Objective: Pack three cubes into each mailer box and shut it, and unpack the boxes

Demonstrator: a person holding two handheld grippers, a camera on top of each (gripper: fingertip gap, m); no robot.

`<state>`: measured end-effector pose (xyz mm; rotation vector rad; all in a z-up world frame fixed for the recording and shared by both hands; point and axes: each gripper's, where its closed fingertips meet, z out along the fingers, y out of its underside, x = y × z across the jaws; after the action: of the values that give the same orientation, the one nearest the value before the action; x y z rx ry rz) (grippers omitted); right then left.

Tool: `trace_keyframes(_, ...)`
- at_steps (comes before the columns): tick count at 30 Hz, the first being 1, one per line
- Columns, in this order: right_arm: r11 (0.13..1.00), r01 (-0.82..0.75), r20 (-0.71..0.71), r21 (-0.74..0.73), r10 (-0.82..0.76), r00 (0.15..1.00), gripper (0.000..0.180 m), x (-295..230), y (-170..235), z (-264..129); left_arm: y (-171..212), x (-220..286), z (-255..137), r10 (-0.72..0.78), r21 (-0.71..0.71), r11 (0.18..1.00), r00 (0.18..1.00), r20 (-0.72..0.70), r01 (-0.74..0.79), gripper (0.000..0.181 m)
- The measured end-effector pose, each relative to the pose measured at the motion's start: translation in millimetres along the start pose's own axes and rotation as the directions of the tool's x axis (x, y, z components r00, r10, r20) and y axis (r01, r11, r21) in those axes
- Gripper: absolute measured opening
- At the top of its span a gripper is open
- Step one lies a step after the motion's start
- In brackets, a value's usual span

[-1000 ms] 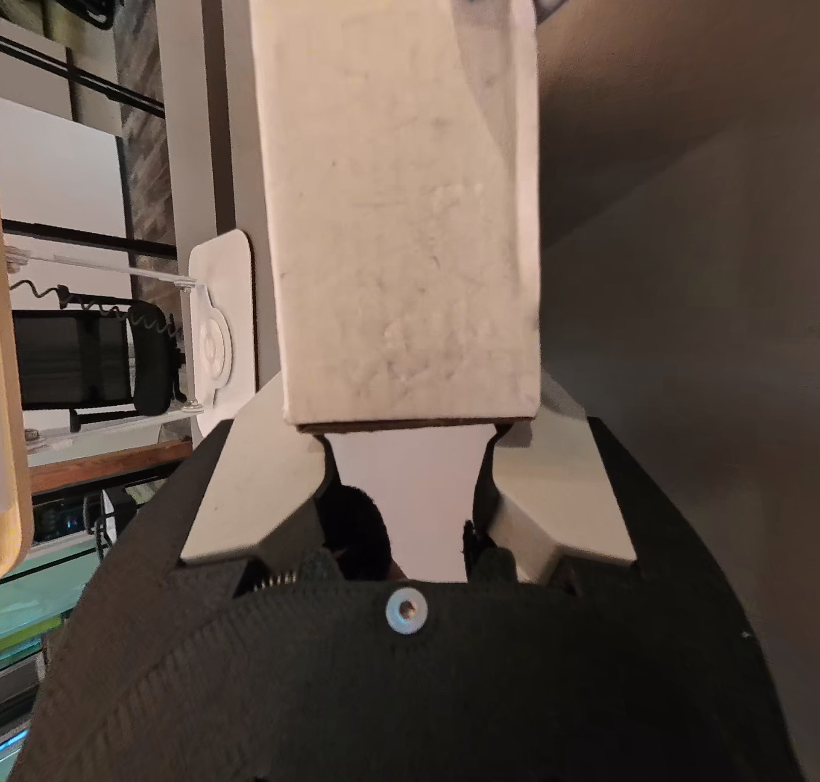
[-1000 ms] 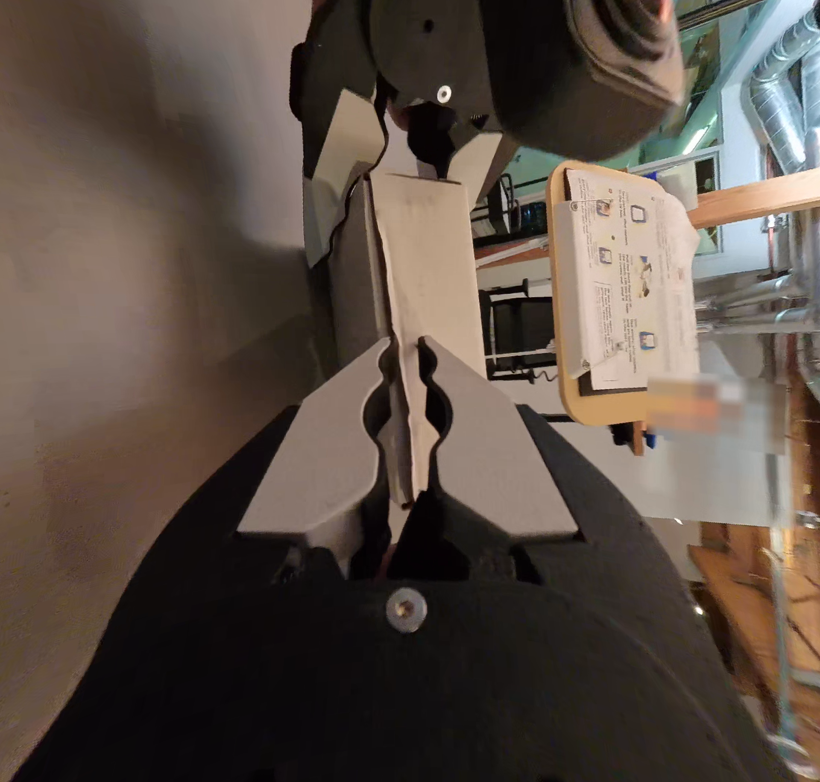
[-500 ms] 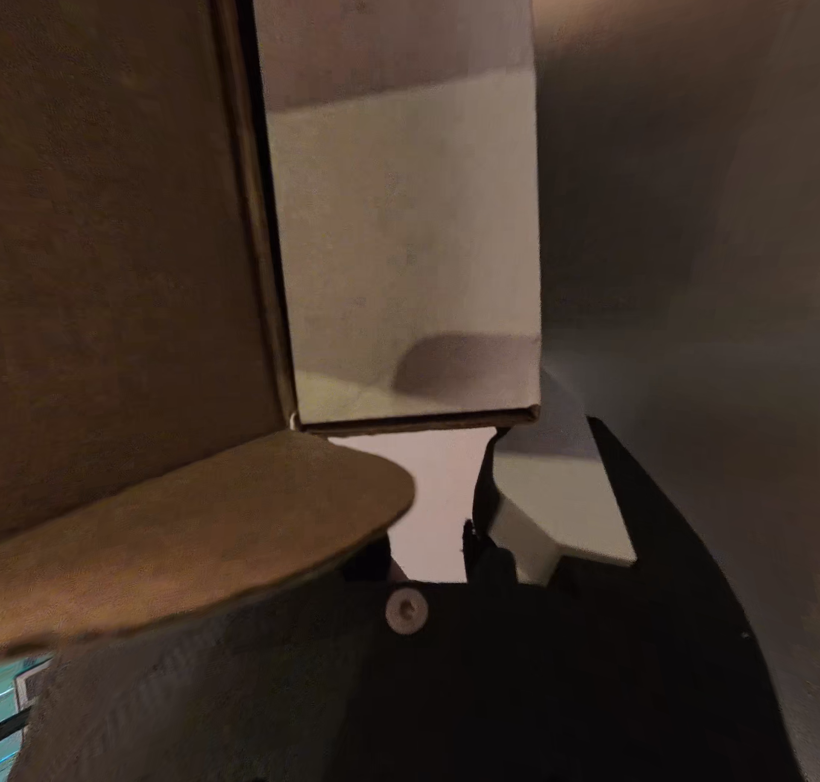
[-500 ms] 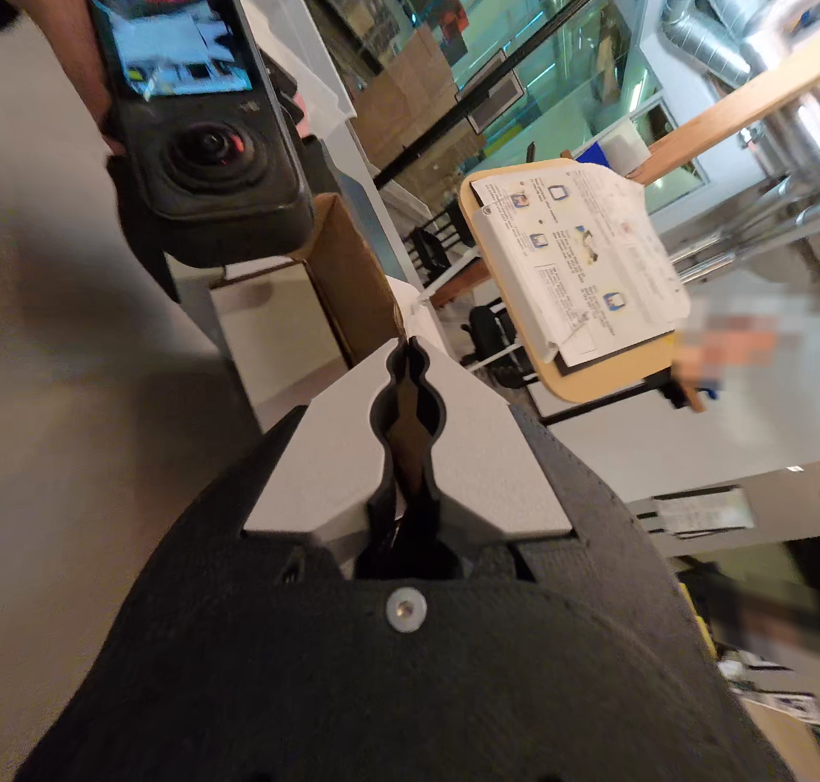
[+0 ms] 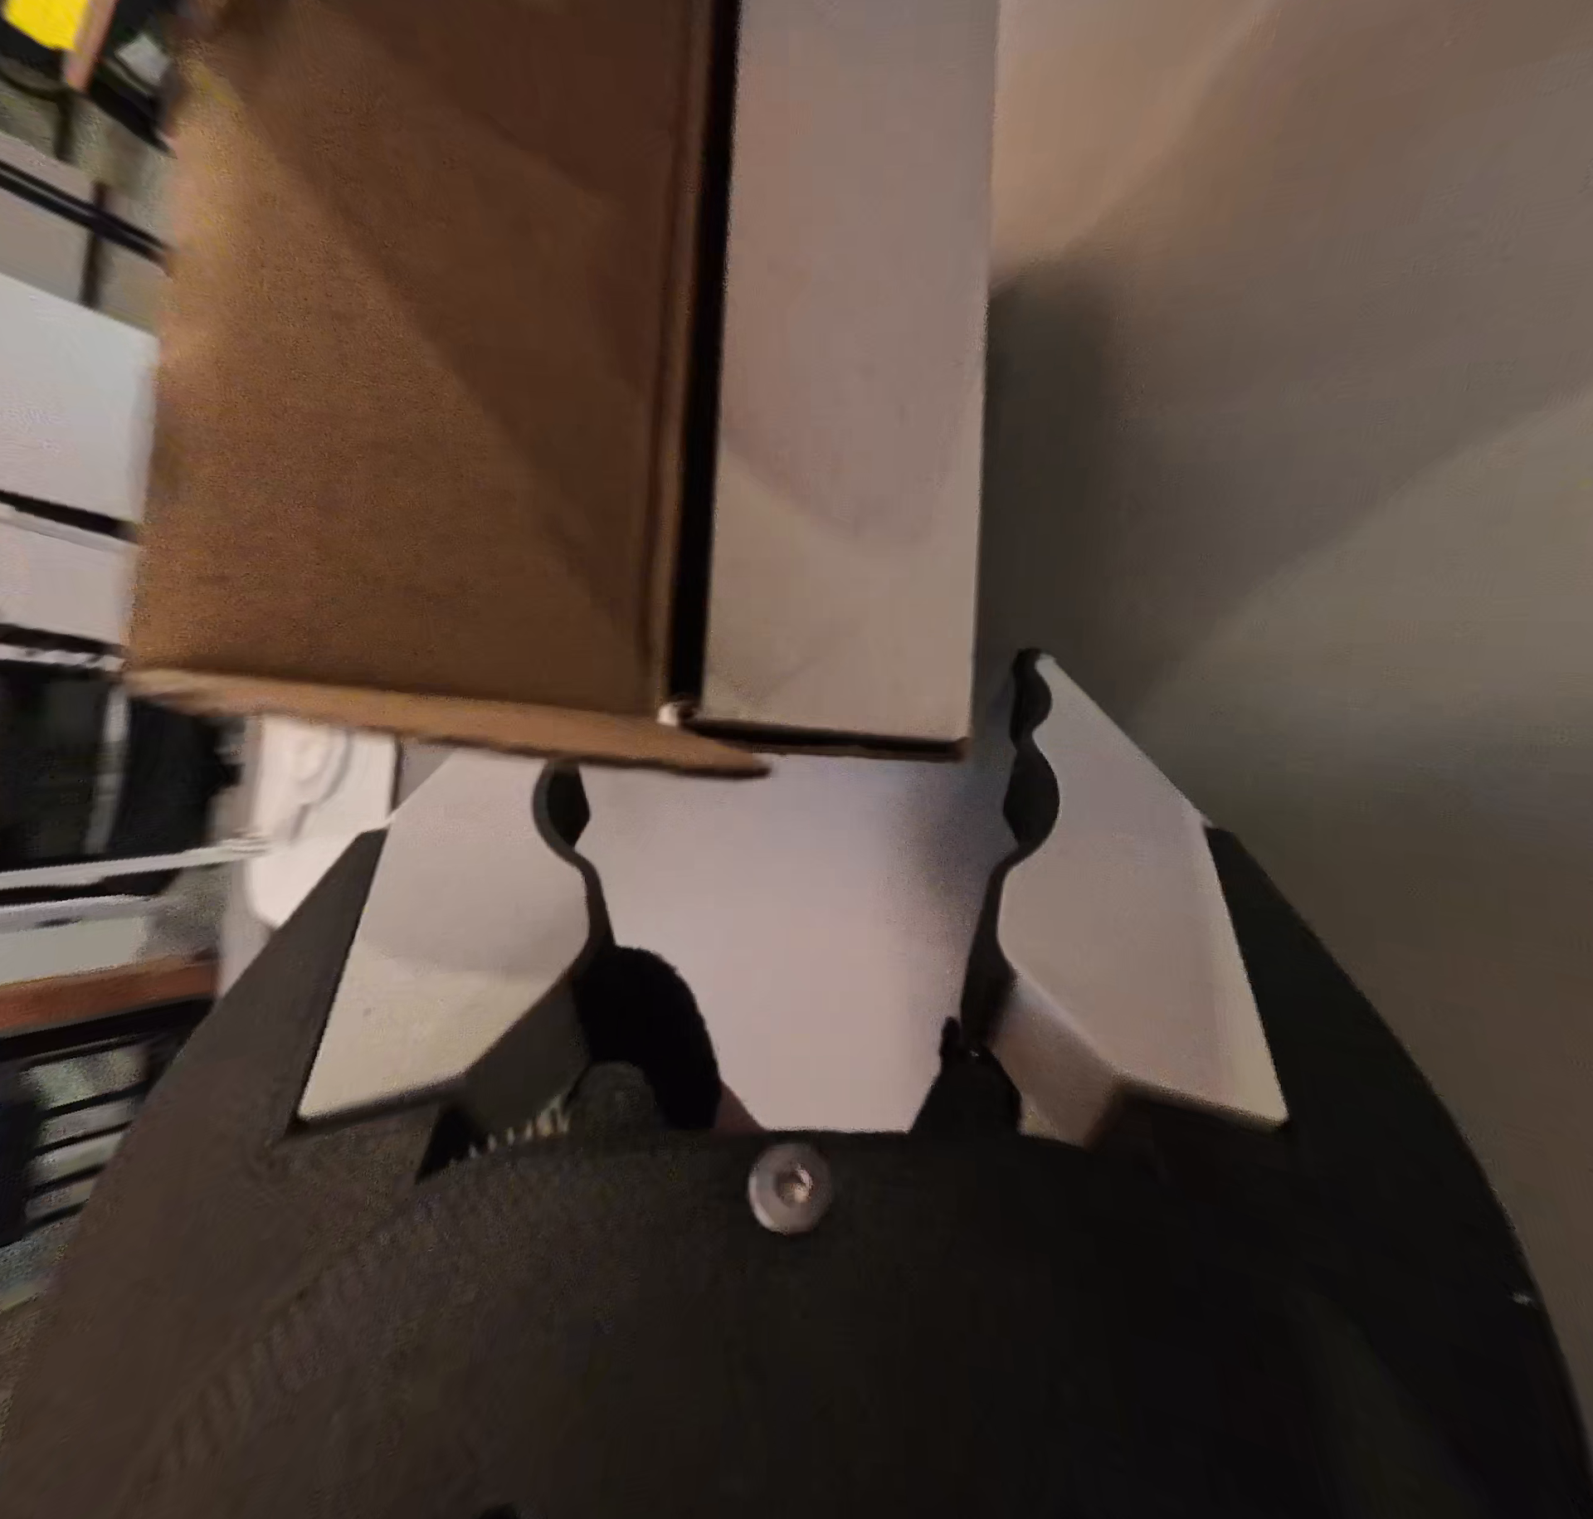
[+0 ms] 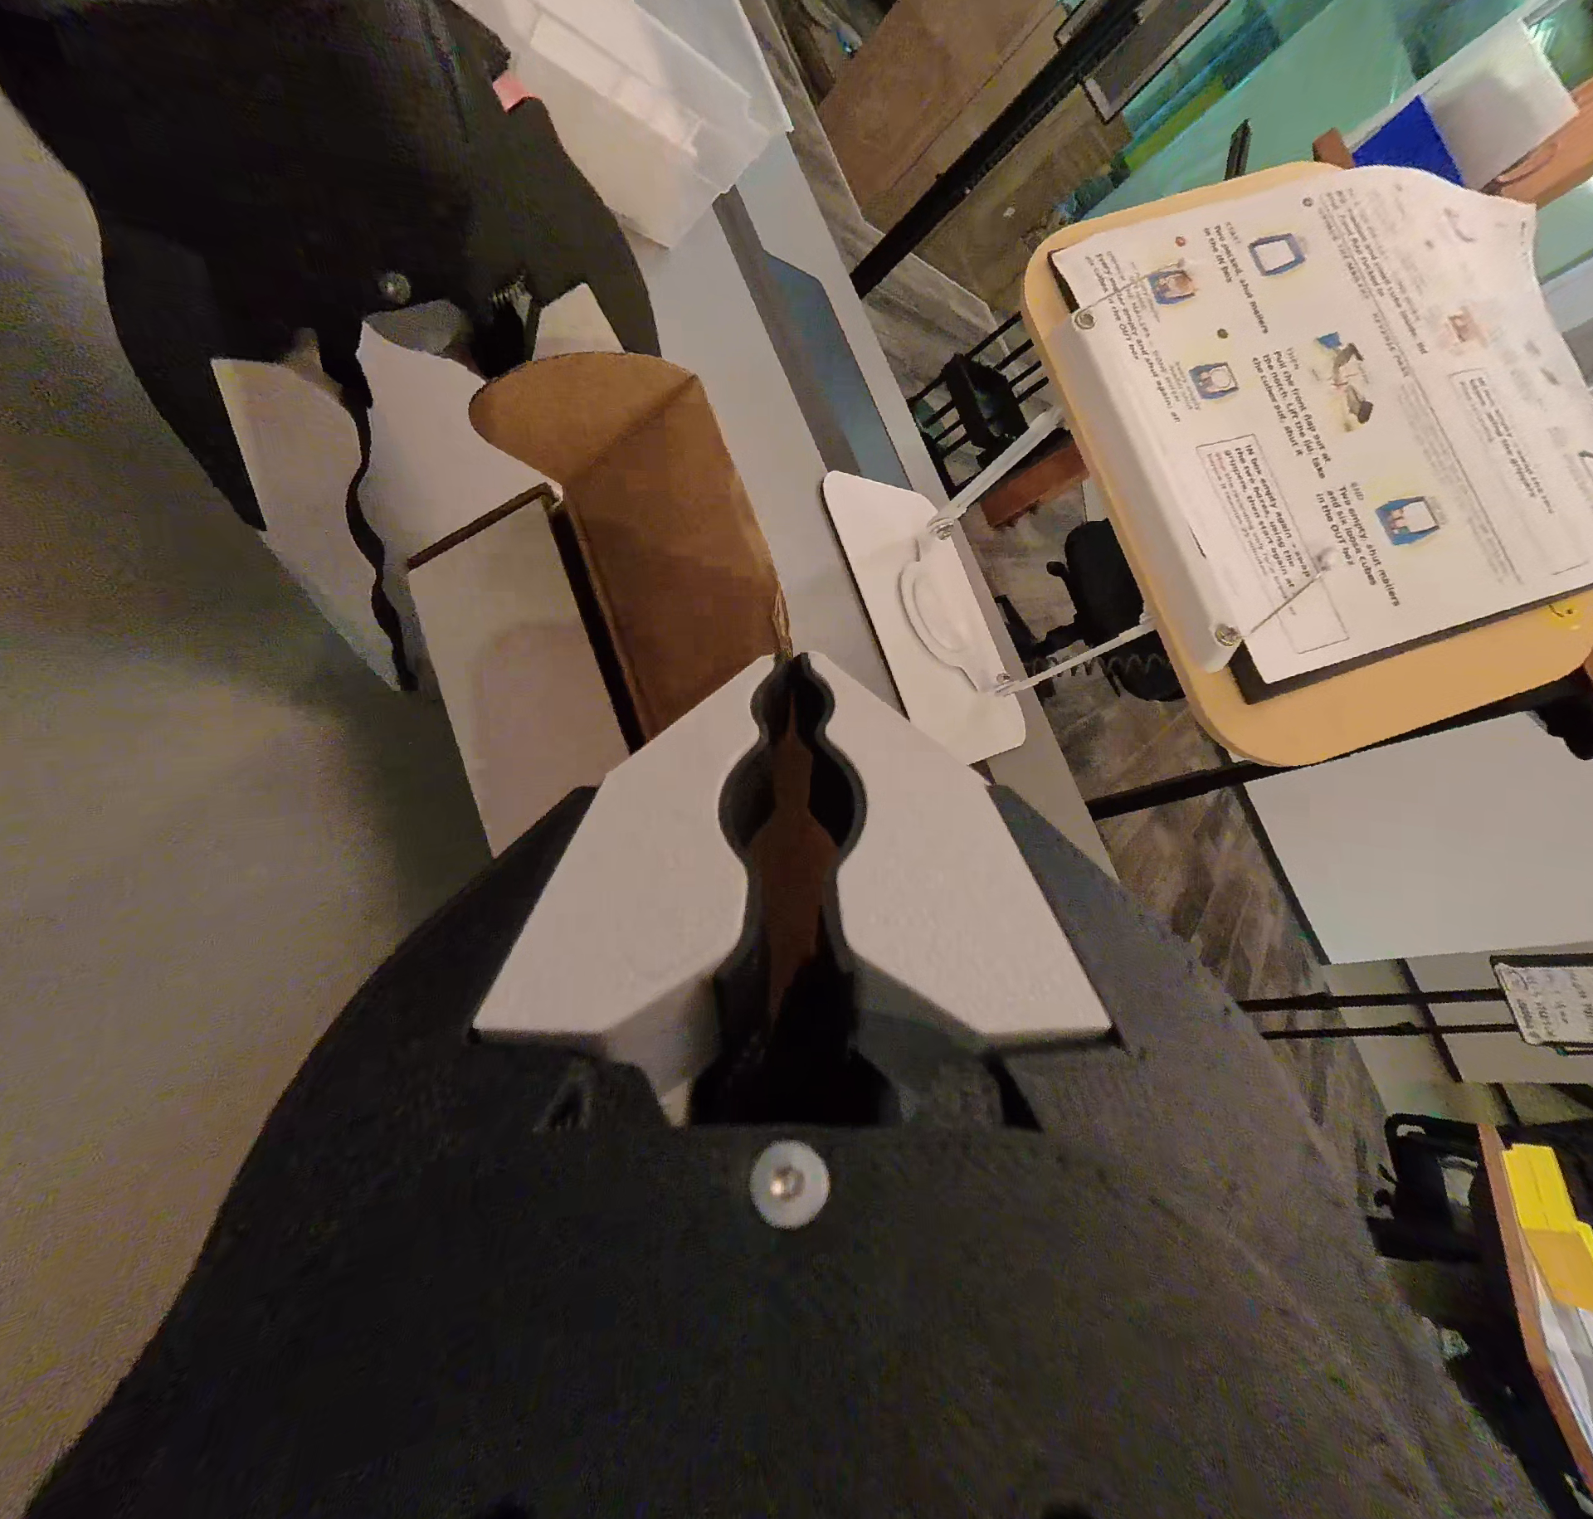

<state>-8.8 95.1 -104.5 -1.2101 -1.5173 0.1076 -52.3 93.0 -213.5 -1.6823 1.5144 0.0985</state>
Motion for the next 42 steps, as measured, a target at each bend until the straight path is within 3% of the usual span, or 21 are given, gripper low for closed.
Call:
trace_keyframes(3, 1.0, -0.004, 0.032, -0.009, 0.005, 0.999, 0.0, -8, 1, 2, -14, 5, -14, -0.152, 0.138, 0.977, 0.983, -0.104, 0.165, 0.102)
trace_keyframes(7, 1.0, -0.015, 0.054, -0.006, 0.015, 0.998, 0.0, -13, -2, 4, -10, -17, -16, -0.245, 0.195, 0.951, 0.97, 0.004, 0.239, 0.061)
trace_keyframes(19, 0.994, -0.106, 0.119, 0.024, 0.102, 0.988, 0.0, -12, 4, 1, -6, -17, -14, -0.111, 0.202, 0.977, 0.973, 0.2, 0.07, 0.061)
trace_keyframes(26, 0.989, -0.146, 0.136, 0.031, 0.141, 0.981, 0.0, -10, 10, -5, -11, -22, -24, -0.214, 0.292, 0.945, 0.955, 0.208, 0.148, 0.056)
trace_keyframes(42, 0.986, -0.165, 0.161, 0.036, 0.157, 0.974, 0.0, 2, -2, -4, 0, -8, -6, -0.036, 0.148, 0.989, 0.974, 0.225, 0.002, 0.048)
